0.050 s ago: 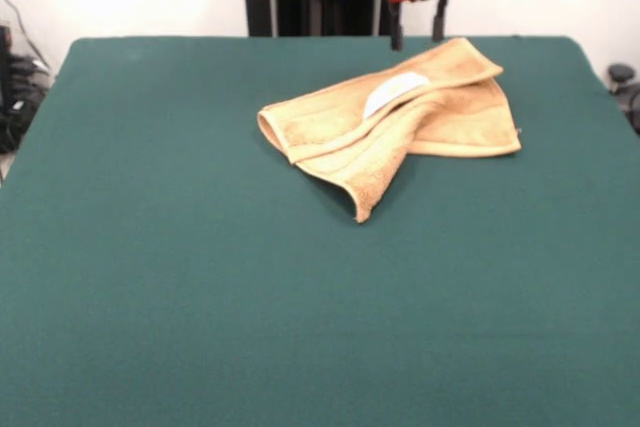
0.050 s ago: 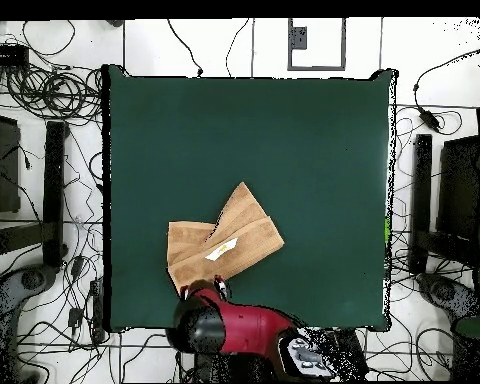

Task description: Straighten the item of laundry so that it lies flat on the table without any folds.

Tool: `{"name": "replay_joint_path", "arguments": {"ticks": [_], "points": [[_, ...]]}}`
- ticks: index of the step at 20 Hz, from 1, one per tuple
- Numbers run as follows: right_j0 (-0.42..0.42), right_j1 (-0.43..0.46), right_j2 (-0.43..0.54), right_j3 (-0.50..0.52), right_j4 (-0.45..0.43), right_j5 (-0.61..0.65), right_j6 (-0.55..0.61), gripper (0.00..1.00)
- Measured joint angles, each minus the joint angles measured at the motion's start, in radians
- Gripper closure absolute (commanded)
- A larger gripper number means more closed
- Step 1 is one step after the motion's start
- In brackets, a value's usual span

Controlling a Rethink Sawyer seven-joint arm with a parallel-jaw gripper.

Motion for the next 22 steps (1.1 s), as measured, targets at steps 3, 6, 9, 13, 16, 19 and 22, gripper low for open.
{"name": "replay_joint_path", "arguments": {"ticks": [3,6,9,13,16,19,22], "points": [[0.048,-0.003,0.000,0.000,0.054,0.000,0.001,0.00],[0.143,-0.014,-0.026,-0.001,0.149,0.006,0.010,0.00],[0.230,-0.025,-0.070,-0.012,0.226,0.027,0.020,0.00],[0.347,-0.033,-0.124,-0.040,0.383,0.050,0.078,0.00],[0.361,-0.031,-0.136,-0.059,0.438,0.050,0.109,0.00],[0.355,-0.019,-0.153,-0.099,0.482,0.050,0.148,0.00],[0.341,-0.005,-0.154,-0.122,0.491,0.047,0.162,0.00]]}}
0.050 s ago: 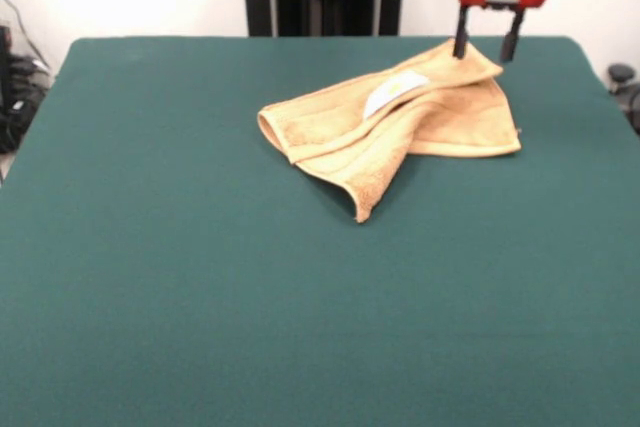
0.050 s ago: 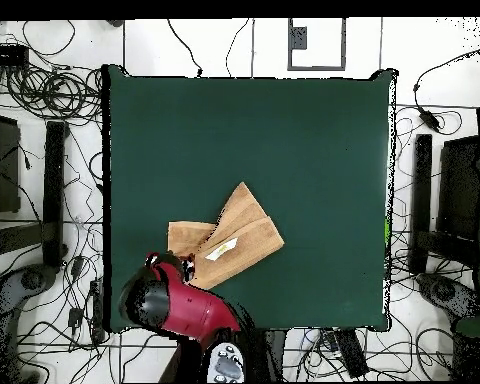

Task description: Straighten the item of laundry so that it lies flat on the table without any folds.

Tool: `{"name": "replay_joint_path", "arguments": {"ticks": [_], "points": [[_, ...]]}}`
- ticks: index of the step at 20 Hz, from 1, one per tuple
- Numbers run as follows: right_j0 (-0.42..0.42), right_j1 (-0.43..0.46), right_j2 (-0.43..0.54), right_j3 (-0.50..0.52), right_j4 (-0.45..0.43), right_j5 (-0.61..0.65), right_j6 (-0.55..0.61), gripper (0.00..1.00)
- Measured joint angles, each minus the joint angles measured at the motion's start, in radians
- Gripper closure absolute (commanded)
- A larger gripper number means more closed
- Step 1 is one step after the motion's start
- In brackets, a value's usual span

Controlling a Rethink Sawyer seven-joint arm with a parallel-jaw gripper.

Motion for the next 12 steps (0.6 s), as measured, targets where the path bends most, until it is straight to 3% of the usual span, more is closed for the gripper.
{"name": "replay_joint_path", "arguments": {"ticks": [12], "points": [[-0.044,0.047,0.000,-0.040,0.001,-0.008,0.009,0.00]]}}
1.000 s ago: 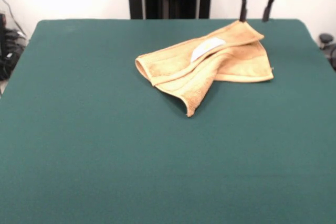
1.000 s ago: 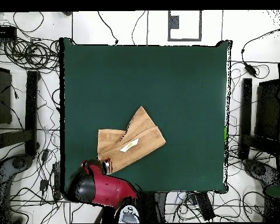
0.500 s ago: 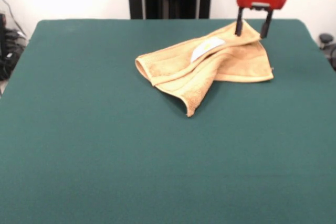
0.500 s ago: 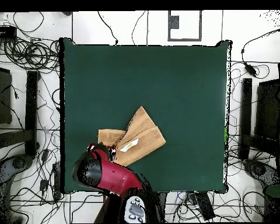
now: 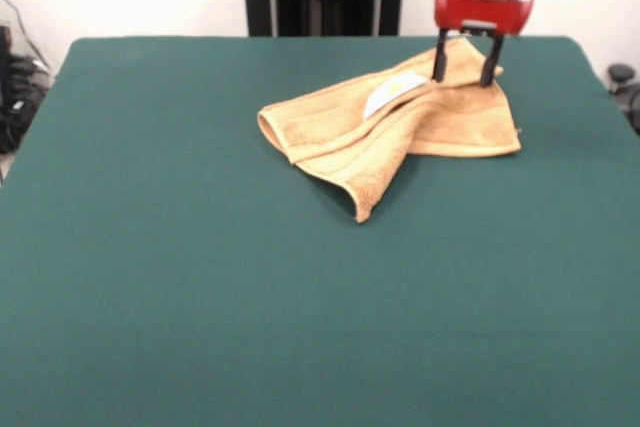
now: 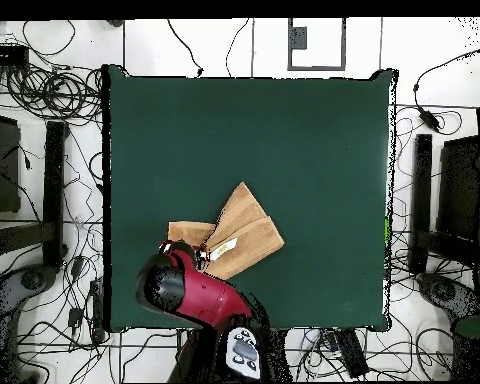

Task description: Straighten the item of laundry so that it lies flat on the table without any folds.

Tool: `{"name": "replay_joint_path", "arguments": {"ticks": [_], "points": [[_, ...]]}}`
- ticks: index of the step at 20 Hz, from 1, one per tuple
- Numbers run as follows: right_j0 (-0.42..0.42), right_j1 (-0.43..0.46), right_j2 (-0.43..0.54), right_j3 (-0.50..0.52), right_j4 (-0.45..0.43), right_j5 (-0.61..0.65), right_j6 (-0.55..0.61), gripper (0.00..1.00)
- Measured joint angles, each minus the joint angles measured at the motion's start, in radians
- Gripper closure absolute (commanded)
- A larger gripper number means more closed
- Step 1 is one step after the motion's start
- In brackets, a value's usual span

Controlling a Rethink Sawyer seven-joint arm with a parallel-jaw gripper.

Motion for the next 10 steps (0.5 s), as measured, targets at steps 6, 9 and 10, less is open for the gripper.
{"name": "replay_joint_path", "arguments": {"ticks": [6,9,10], "points": [[0.003,0.006,0.000,-0.021,-0.015,0.007,0.000,0.00],[0.006,0.006,0.001,-0.025,-0.022,0.013,0.000,0.00],[0.006,0.006,0.002,-0.025,-0.027,0.014,0.000,0.00]]}}
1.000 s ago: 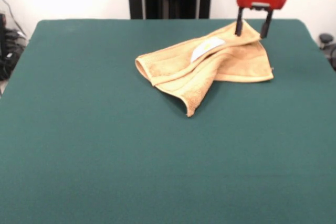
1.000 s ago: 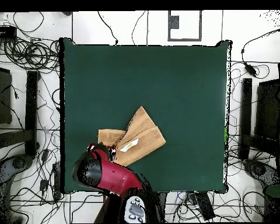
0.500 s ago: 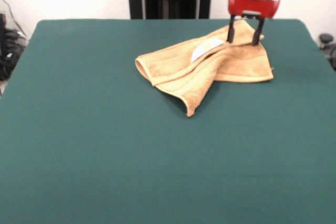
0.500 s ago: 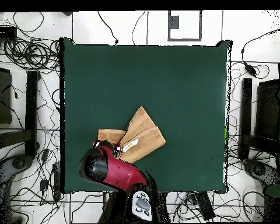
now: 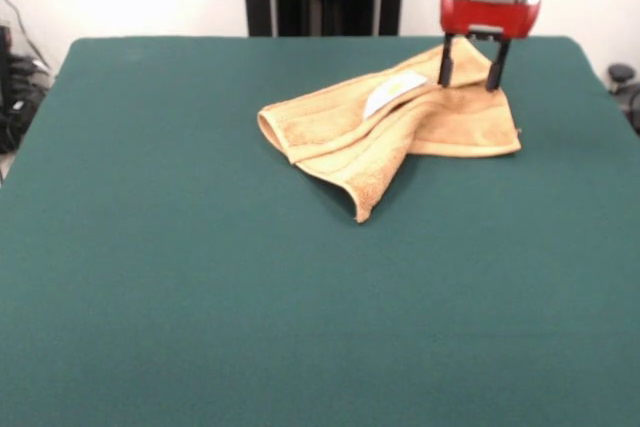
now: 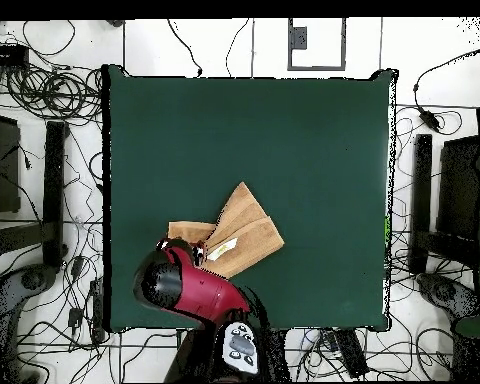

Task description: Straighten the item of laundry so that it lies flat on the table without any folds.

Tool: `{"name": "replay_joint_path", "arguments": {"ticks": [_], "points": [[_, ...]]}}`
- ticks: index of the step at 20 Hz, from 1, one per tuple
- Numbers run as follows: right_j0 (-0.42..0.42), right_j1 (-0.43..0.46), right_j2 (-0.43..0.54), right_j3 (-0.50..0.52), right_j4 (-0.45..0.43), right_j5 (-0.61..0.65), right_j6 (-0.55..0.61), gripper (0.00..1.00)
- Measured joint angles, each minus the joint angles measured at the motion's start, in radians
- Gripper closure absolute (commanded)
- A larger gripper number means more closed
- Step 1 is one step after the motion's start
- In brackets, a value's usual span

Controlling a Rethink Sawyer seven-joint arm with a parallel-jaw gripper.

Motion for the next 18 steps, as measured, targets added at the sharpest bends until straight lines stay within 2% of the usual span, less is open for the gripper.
{"name": "replay_joint_path", "arguments": {"ticks": [18], "points": [[-0.008,0.025,0.049,-0.006,-0.048,0.000,0.000,0.00]]}}
